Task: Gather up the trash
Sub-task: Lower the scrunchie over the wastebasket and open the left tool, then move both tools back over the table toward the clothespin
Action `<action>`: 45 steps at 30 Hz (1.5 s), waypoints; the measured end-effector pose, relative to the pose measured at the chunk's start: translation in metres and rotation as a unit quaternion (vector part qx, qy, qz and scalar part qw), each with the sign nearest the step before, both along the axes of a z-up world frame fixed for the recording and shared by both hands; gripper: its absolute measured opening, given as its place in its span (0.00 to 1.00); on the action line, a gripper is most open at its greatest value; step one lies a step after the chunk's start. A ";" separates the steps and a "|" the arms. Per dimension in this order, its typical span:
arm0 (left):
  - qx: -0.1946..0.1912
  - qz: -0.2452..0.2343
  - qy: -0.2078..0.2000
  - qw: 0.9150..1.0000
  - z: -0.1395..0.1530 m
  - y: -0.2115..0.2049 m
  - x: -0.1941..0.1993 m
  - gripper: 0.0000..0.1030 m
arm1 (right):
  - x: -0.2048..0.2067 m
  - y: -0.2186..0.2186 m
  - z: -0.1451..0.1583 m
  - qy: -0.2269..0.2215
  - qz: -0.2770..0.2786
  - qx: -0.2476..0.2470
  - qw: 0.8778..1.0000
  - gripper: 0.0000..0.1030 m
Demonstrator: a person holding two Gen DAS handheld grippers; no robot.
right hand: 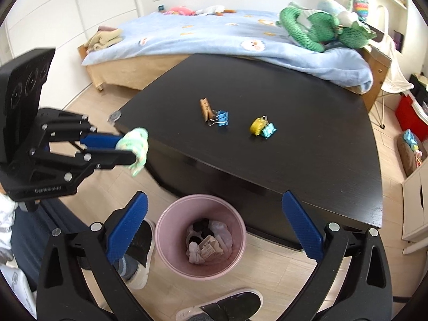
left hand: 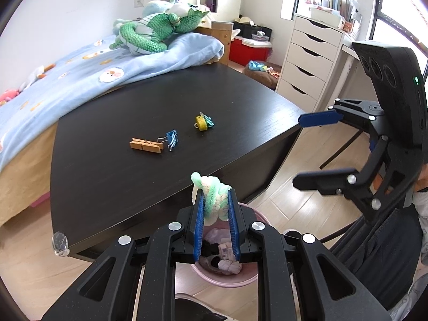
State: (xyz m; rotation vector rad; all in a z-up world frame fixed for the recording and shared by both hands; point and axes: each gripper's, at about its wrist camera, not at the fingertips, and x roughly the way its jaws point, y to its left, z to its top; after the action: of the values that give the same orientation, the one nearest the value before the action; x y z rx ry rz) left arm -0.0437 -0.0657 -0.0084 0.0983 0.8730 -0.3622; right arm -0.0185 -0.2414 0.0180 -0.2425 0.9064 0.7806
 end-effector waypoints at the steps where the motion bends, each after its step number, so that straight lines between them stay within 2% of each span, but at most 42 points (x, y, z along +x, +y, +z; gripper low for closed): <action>1: 0.000 -0.002 0.001 1.000 0.000 -0.002 0.000 0.17 | 0.000 -0.002 0.001 -0.001 -0.003 0.001 1.000 0.96; 22: 0.003 -0.048 0.009 0.999 -0.005 -0.027 0.000 0.18 | 0.009 -0.025 0.008 -0.012 -0.046 0.017 0.999 0.96; 25: -0.003 -0.051 0.014 0.999 -0.006 -0.029 0.000 0.25 | 0.009 -0.027 0.008 -0.012 -0.049 0.021 0.999 0.96; 27: -0.006 -0.050 0.017 0.999 -0.007 -0.028 0.001 0.41 | 0.010 -0.027 0.009 -0.011 -0.049 0.024 0.998 0.96; 28: -0.008 -0.049 0.018 0.999 -0.007 -0.028 0.001 0.44 | 0.010 -0.028 0.009 -0.011 -0.049 0.024 0.998 0.96; 30: -0.010 -0.043 0.018 0.999 -0.007 -0.026 0.001 0.62 | 0.010 -0.028 0.009 -0.011 -0.049 0.025 0.998 0.96; 31: -0.014 -0.040 0.017 0.999 -0.007 -0.025 0.001 0.67 | 0.010 -0.028 0.009 -0.011 -0.049 0.025 0.998 0.96; 32: -0.019 -0.039 0.016 0.999 -0.006 -0.024 0.001 0.79 | 0.010 -0.028 0.009 -0.011 -0.049 0.025 0.998 0.96; 33: -0.023 -0.036 0.014 0.999 -0.005 -0.023 0.001 0.87 | 0.010 -0.028 0.009 -0.011 -0.049 0.025 0.998 0.96; 37: -0.027 -0.014 0.005 1.000 -0.003 -0.018 0.003 0.92 | 0.010 -0.027 0.008 -0.011 -0.048 0.023 0.999 0.96; 45: -0.030 0.017 -0.004 0.999 0.000 -0.006 0.008 0.92 | 0.008 -0.024 0.007 -0.011 -0.045 0.021 0.999 0.97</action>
State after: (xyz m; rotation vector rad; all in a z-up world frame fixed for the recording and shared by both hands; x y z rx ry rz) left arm -0.0361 -0.0714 -0.0081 0.0282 0.8545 -0.3559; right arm -0.0104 -0.2653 0.0252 -0.1719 0.8733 0.7115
